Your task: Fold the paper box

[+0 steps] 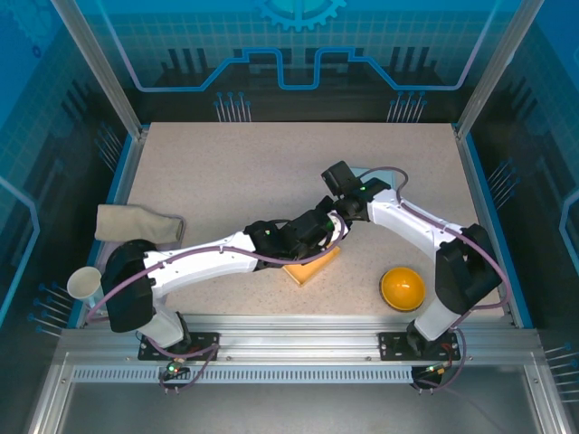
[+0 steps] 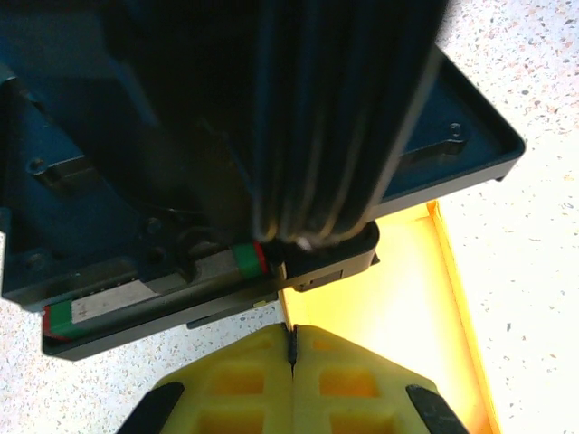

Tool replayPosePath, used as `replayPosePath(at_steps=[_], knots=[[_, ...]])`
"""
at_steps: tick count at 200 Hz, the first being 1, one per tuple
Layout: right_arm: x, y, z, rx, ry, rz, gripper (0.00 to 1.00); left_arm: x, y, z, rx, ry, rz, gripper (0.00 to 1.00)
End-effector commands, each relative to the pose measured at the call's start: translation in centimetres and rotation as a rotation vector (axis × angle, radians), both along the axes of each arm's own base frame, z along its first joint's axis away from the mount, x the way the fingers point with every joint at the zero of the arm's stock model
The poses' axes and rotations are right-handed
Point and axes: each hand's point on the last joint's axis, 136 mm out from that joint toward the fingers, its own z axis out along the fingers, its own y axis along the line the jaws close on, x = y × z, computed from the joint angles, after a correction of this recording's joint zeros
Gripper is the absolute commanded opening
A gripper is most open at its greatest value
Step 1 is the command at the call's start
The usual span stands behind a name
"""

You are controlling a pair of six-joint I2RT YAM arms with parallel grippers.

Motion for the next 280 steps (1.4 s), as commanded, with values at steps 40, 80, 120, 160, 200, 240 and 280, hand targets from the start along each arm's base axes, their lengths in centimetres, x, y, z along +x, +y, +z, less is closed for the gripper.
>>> replayPosePath(at_steps=[40, 80, 120, 160, 200, 240, 280], knots=[[-1.2, -3.1, 0.7, -0.066, -0.003, -0.08, 0.0, -0.1, 1.1, 1.9, -0.035, -0.046, 0.033, 0.15], [-1.0, -4.8, 1.1, -0.078, -0.017, -0.161, 0.0, -0.7, 2.1, 3.5, -0.108, -0.055, 0.059, 0.25], [-0.5, -5.9, 1.6, -0.07, -0.032, -0.22, 0.0, -1.3, 3.5, 4.7, -0.159, -0.06, 0.091, 0.31], [1.3, -6.7, 3.0, -0.035, -0.123, -0.262, 0.0, 1.1, 8.4, 6.6, -0.356, 0.015, 0.368, 0.39], [2.1, -7.6, 4.2, -0.039, -0.18, -0.31, 0.0, 2.8, 14.1, 7.6, -0.714, 0.194, 0.798, 0.49], [2.9, -7.8, 4.2, 0.001, -0.237, -0.382, 0.0, 3.2, 11.2, 4.2, -0.934, 0.494, 1.037, 0.58], [2.8, -7.5, 3.4, 0.053, -0.221, -0.447, 0.0, 4.6, 8.3, 2.1, -1.044, 0.643, 1.143, 0.62]])
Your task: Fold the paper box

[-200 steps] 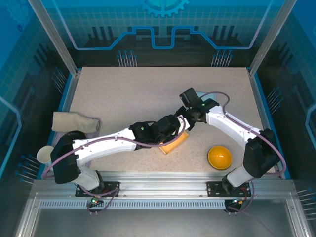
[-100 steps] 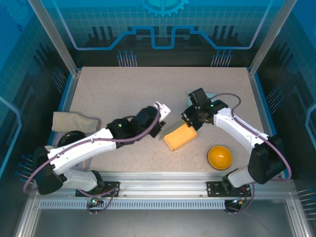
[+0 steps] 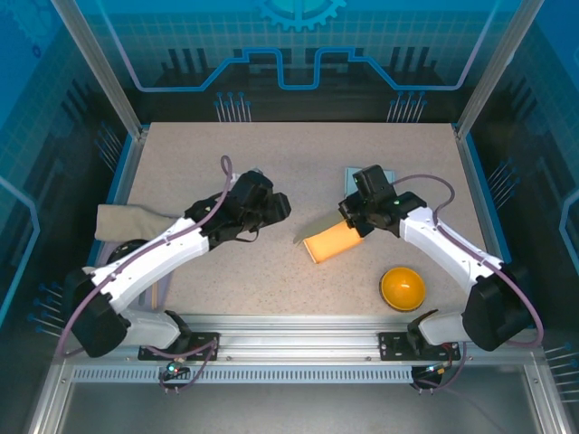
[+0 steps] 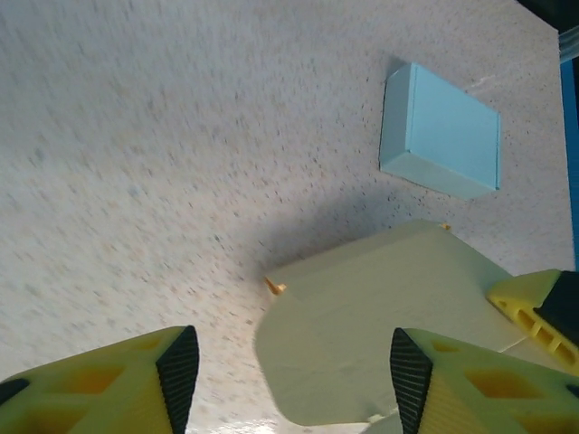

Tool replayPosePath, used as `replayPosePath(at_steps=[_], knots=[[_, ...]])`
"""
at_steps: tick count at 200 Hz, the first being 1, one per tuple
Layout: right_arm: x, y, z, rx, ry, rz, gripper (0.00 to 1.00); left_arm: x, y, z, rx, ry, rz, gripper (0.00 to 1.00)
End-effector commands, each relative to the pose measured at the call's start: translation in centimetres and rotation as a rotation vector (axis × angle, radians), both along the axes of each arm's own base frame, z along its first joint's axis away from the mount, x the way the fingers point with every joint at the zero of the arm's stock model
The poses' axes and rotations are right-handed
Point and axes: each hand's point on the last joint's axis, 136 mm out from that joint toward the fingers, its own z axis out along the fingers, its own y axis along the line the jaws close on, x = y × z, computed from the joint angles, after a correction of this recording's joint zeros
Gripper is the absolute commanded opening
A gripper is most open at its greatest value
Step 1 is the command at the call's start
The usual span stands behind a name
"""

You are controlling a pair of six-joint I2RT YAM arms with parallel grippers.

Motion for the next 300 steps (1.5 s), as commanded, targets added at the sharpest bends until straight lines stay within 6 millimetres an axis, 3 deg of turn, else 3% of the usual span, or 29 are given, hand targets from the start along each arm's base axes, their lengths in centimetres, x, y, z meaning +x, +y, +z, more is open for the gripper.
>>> replayPosePath(at_steps=[1, 34, 76, 115, 184, 223, 261, 300], knots=[[0.7, -0.1, 0.5, 0.054, -0.038, -0.081, 0.0, 0.3, -2.1, -0.7, -0.182, 0.114, 0.098, 0.62], [0.3, 0.4, -1.2, 0.128, 0.023, -0.127, 0.0, 0.6, -3.8, -3.0, -0.207, 0.202, 0.114, 0.62], [-1.0, 0.3, -2.5, 0.194, 0.204, -0.21, 0.0, 0.9, -2.8, -6.0, -0.093, 0.232, 0.14, 0.62], [-0.5, 0.2, -0.2, 0.184, 0.253, -0.166, 0.0, 1.8, -2.3, -5.9, -0.038, 0.211, 0.125, 0.63], [0.1, 0.3, 2.2, 0.23, 0.167, -0.195, 0.0, 2.4, -5.4, -3.4, -0.19, 0.221, 0.098, 0.62], [0.0, -0.1, 2.1, 0.208, 0.162, -0.214, 0.0, 1.8, -7.1, -2.2, -0.24, 0.214, 0.08, 0.62], [0.2, -0.3, 1.4, 0.183, 0.158, -0.231, 0.0, 0.5, -8.9, -2.9, -0.264, 0.262, 0.061, 0.63], [0.2, -0.6, 0.9, 0.155, 0.143, -0.245, 0.0, -0.2, -8.6, -4.0, -0.243, 0.333, 0.122, 0.63]])
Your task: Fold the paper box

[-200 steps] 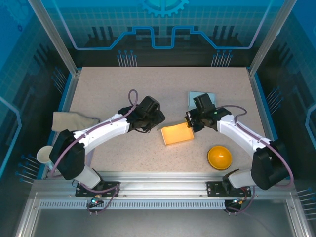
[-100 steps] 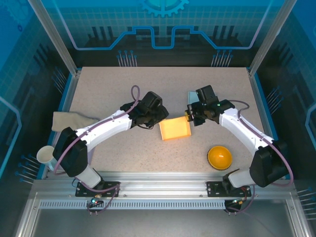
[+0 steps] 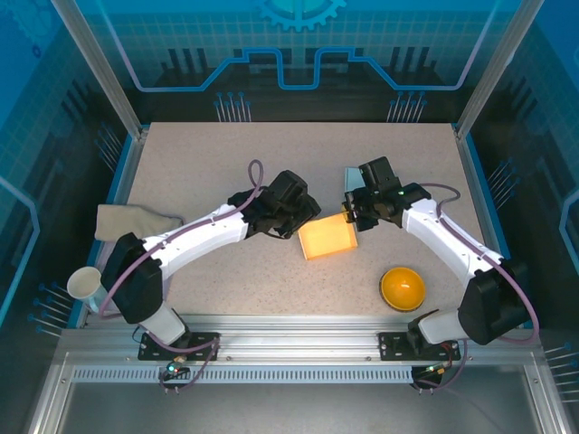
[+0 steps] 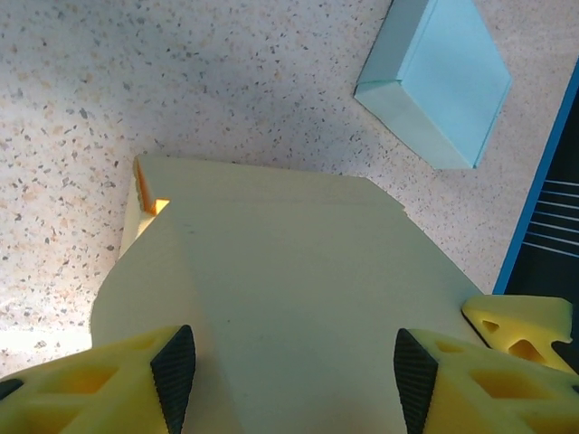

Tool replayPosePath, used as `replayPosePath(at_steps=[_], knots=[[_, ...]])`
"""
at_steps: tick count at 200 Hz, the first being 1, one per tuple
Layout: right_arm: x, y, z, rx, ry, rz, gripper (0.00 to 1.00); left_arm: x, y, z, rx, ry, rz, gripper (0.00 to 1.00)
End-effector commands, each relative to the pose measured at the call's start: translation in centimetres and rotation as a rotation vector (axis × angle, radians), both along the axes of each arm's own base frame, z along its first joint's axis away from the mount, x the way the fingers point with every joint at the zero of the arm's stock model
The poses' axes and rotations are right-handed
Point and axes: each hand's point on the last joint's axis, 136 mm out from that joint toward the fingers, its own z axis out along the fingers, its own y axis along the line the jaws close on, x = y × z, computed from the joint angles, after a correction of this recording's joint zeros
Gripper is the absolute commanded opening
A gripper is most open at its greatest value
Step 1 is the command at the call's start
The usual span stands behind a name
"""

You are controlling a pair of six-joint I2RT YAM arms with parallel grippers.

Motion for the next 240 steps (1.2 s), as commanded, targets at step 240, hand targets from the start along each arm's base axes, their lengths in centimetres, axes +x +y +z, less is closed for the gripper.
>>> replayPosePath(at_steps=[240], knots=[[-3.4, -4.8, -2.9, -0.284, -0.035, 0.068, 0.05, -3.3, -1.3, -5.7, 0.114, 0.19, 0.0, 0.62]])
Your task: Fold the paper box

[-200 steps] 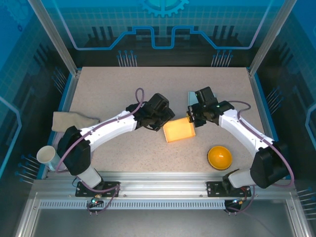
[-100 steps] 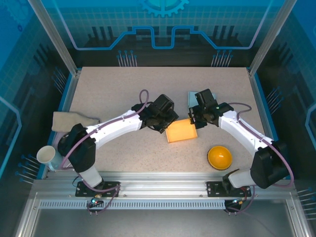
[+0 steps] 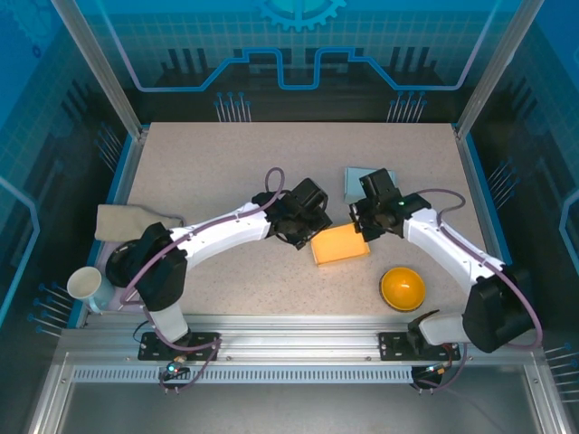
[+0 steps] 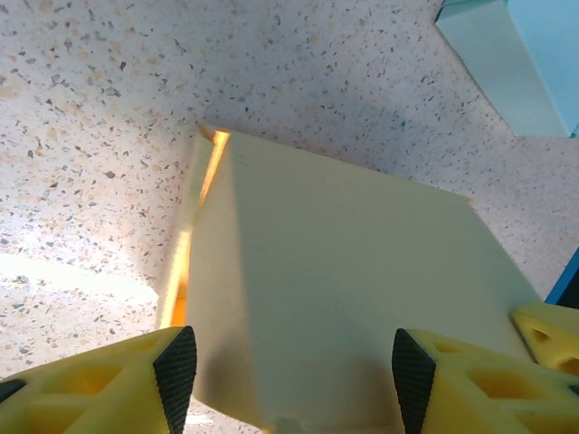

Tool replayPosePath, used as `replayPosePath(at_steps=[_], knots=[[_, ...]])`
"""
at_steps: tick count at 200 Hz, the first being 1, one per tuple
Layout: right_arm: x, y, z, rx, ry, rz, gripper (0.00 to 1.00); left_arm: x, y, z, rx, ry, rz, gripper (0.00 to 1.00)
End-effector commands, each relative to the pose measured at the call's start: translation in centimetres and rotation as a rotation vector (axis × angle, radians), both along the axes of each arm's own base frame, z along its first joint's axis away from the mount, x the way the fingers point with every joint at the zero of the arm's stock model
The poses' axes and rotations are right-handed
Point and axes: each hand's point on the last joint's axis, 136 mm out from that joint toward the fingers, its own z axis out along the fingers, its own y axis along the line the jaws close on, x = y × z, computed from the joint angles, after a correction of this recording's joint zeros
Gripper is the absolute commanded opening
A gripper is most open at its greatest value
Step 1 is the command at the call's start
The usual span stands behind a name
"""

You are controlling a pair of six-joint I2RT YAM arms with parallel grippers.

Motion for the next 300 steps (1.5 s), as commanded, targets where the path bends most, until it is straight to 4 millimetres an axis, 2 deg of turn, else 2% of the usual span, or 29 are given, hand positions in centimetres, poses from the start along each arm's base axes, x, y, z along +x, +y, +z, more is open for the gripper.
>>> replayPosePath(at_steps=[1, 40, 57, 60, 66, 108, 130, 155, 168, 204, 251, 300], knots=[[-1.8, -2.0, -0.5, -0.121, -0.001, 0.049, 0.05, -1.3, 1.4, -2.1, 0.059, 0.03, -0.01, 0.62], [-3.7, -2.8, -2.4, -0.167, 0.049, 0.098, 0.07, -1.8, 1.4, -3.3, 0.058, 0.051, 0.003, 0.61], [-4.2, -3.2, -2.9, -0.181, 0.058, 0.105, 0.06, -1.9, 1.1, -3.2, 0.053, 0.044, 0.002, 0.61], [-4.8, -3.4, -3.7, -0.19, 0.079, 0.108, 0.06, -1.9, 1.0, -3.2, 0.051, 0.042, 0.002, 0.61], [-5.1, -3.7, -4.1, -0.199, 0.089, 0.107, 0.06, -1.9, 0.9, -3.0, 0.047, 0.039, 0.003, 0.61], [-6.6, -4.6, -5.1, -0.246, 0.093, 0.116, 0.07, -1.9, 0.2, -2.8, 0.053, 0.021, -0.002, 0.61], [-7.6, -5.3, -5.5, -0.298, 0.102, 0.139, 0.14, -2.1, 0.7, -3.1, 0.077, 0.019, -0.004, 0.61], [-8.4, -5.8, -6.3, -0.328, 0.125, 0.168, 0.26, -2.7, 1.0, -3.8, 0.099, 0.026, -0.007, 0.61], [-8.8, -5.9, -6.7, -0.34, 0.145, 0.191, 0.28, -2.9, 1.0, -4.1, 0.108, 0.033, -0.011, 0.61], [-9.6, -6.2, -7.2, -0.363, 0.185, 0.237, 0.29, -3.3, 1.1, -4.5, 0.129, 0.034, -0.019, 0.6], [-10.8, -6.4, -6.7, -0.43, 0.265, 0.35, 0.33, -3.8, 1.6, -4.8, 0.183, 0.018, -0.032, 0.61], [-11.0, -5.7, -6.5, -0.457, 0.301, 0.461, 0.45, -3.9, 2.2, -5.4, 0.223, 0.013, -0.029, 0.6]])
